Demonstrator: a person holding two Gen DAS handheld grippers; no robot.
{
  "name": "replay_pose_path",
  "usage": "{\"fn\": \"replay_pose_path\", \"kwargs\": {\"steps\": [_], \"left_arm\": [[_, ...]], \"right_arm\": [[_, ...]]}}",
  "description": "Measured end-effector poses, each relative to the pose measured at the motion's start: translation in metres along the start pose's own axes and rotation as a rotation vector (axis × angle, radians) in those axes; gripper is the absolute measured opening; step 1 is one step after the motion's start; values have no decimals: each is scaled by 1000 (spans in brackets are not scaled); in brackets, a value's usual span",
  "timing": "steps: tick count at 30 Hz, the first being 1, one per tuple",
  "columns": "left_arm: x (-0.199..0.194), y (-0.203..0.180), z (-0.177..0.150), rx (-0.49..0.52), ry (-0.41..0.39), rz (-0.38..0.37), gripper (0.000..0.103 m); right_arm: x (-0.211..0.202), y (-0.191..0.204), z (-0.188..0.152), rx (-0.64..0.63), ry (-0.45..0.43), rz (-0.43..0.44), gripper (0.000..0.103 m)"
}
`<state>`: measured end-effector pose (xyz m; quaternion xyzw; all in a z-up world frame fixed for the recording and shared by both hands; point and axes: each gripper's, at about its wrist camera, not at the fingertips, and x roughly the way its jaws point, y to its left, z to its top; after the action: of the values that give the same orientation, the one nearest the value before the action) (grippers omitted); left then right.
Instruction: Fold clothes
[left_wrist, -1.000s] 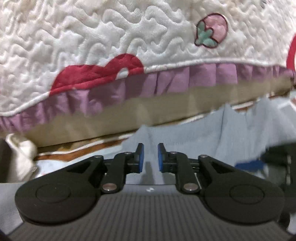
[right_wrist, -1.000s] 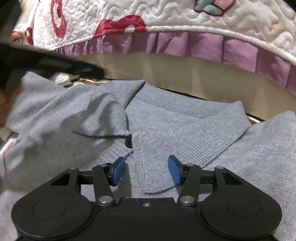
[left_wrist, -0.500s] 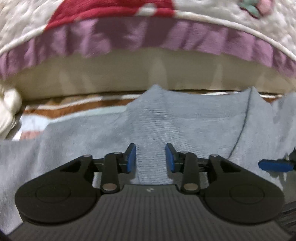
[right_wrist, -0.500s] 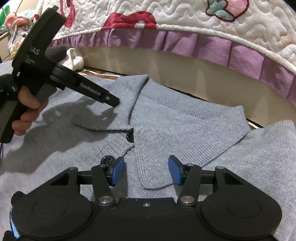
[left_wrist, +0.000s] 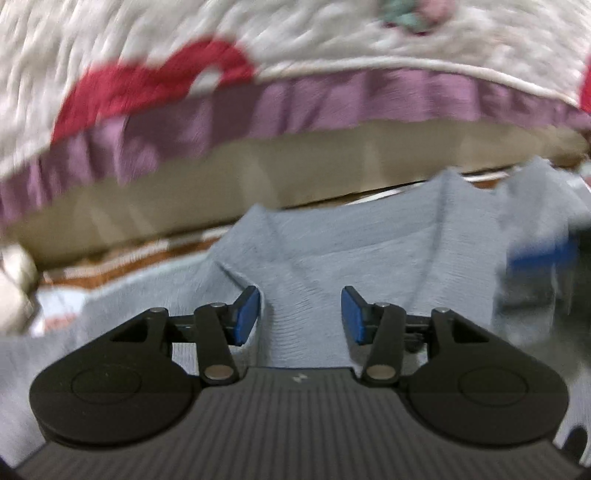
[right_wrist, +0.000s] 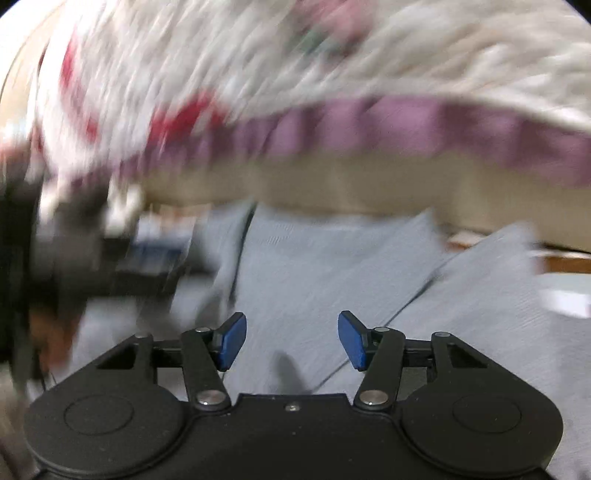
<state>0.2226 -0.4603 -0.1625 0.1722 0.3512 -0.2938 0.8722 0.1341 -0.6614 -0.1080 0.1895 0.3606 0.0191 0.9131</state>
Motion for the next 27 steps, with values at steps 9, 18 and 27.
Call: {"fn": "replay_pose_path", "kwargs": {"steps": [9,18,27], "left_arm": [[-83,-37,22,106,51,-101,45],[-91,-111,17,221,118,-132,46],[-46,-159,-1,-97,-7,-272,48]], "right_arm": [[-119,-99,-4,272,-213,-293,40],[-139,-117,-70,242,-31,-569,29],[-123,-138,-97,246,87,-706,67]]}}
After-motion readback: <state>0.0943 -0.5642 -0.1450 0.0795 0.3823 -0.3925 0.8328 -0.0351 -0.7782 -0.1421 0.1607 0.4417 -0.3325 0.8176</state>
